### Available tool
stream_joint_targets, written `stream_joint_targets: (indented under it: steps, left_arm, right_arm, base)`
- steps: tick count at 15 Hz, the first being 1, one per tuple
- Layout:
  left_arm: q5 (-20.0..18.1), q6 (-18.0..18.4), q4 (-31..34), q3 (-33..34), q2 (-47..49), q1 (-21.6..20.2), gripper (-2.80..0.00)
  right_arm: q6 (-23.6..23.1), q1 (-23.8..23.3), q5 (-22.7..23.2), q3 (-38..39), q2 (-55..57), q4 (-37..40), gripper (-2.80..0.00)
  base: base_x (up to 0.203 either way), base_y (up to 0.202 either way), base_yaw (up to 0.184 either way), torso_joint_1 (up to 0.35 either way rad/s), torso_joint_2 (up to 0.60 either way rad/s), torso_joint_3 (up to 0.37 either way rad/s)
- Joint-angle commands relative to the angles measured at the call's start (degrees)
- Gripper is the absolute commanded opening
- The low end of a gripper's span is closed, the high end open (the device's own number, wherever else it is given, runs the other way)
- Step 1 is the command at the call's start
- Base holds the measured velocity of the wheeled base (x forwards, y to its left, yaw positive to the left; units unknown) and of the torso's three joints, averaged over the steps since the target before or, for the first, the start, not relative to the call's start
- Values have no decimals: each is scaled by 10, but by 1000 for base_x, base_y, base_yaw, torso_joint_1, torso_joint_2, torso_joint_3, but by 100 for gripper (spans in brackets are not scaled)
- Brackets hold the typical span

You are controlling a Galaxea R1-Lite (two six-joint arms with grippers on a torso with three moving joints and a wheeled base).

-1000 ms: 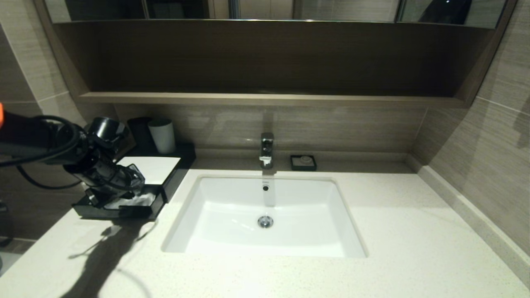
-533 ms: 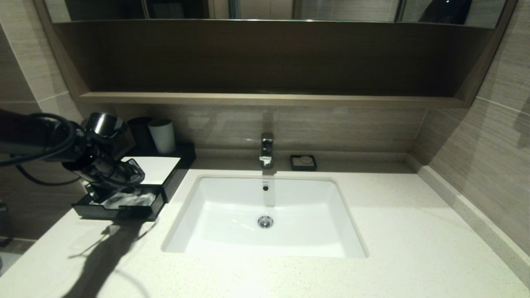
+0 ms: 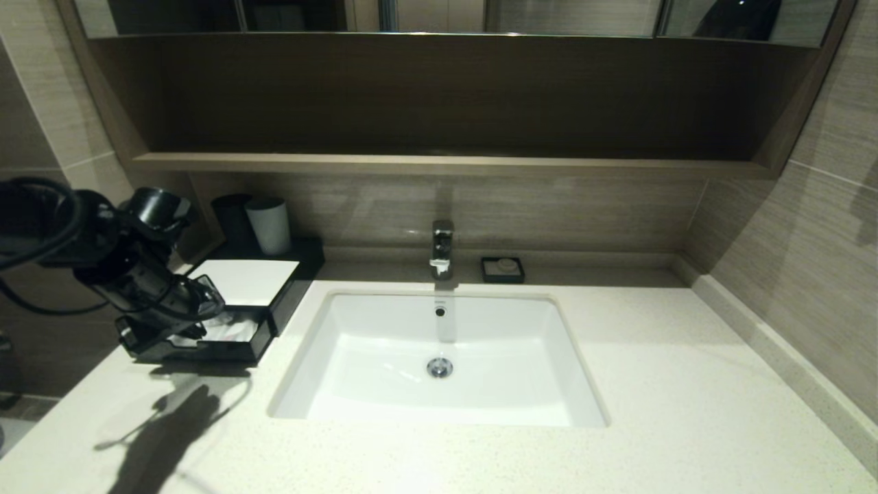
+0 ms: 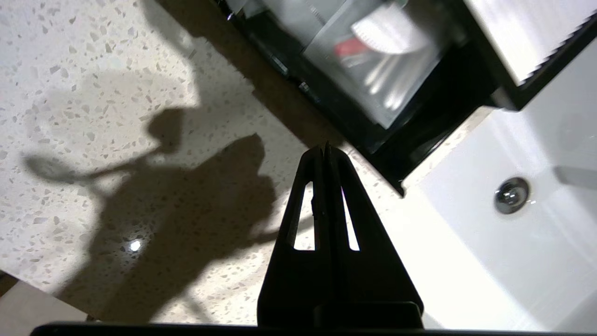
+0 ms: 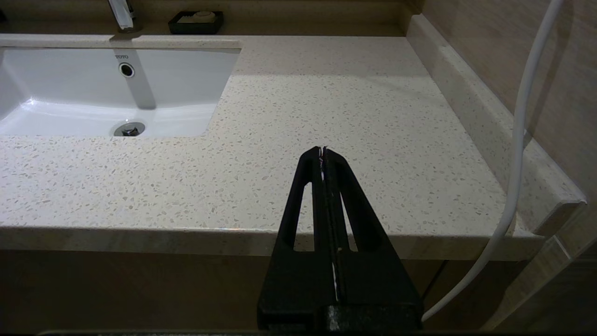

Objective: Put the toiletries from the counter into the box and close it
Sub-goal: Close the drawer

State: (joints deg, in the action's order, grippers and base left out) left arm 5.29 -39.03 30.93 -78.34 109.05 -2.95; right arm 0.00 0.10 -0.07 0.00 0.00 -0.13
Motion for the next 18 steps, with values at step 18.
stream_joint_targets:
  steps: [18]
  left_arm:
    - [1,21,-11,4,75,0,-280]
  right_arm:
    - [0,0,0,1,0,0,-280]
  base:
    - [0,0,0,0,0,0]
